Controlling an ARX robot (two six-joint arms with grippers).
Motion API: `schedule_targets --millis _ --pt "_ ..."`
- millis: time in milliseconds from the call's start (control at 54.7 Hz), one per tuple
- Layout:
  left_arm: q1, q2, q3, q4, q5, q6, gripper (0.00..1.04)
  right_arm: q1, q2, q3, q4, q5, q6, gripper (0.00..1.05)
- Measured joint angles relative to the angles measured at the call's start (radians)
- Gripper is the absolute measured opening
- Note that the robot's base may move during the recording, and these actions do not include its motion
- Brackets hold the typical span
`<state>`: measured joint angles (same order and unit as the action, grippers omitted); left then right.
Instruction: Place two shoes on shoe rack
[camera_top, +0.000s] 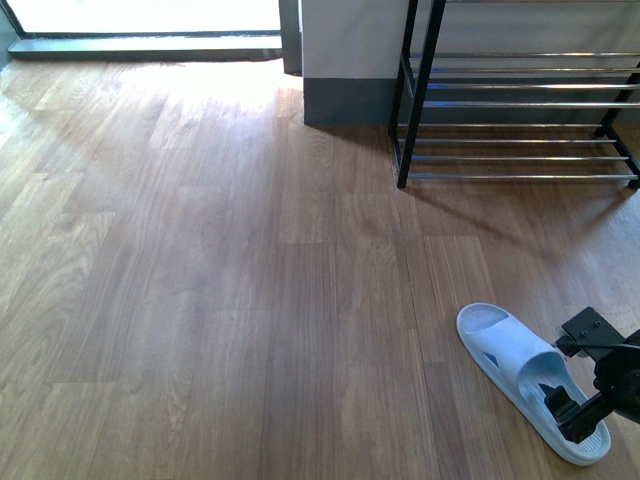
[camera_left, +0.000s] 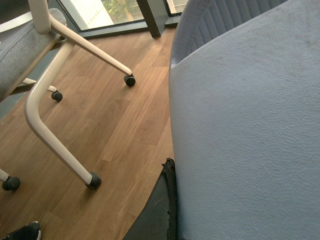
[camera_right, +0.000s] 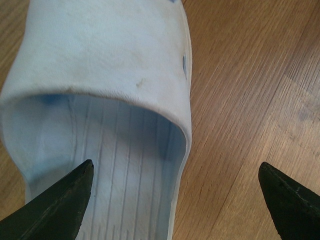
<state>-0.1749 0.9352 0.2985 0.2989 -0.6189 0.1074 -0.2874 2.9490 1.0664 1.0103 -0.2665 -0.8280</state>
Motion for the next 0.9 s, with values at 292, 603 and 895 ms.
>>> schedule_targets --millis 292,603,895 --pt "0.000 0.000 0.000 0.000 0.000 0.000 0.02 0.007 0.013 0.104 -0.010 -0.006 0.032 0.96" --pt "0.000 0.000 0.000 0.000 0.000 0.000 0.02 0.032 0.067 0.190 -0.053 0.006 0.070 0.73" --pt "0.000 0.000 0.000 0.000 0.000 0.000 0.02 0.037 0.069 0.200 -0.057 0.011 0.074 0.26"
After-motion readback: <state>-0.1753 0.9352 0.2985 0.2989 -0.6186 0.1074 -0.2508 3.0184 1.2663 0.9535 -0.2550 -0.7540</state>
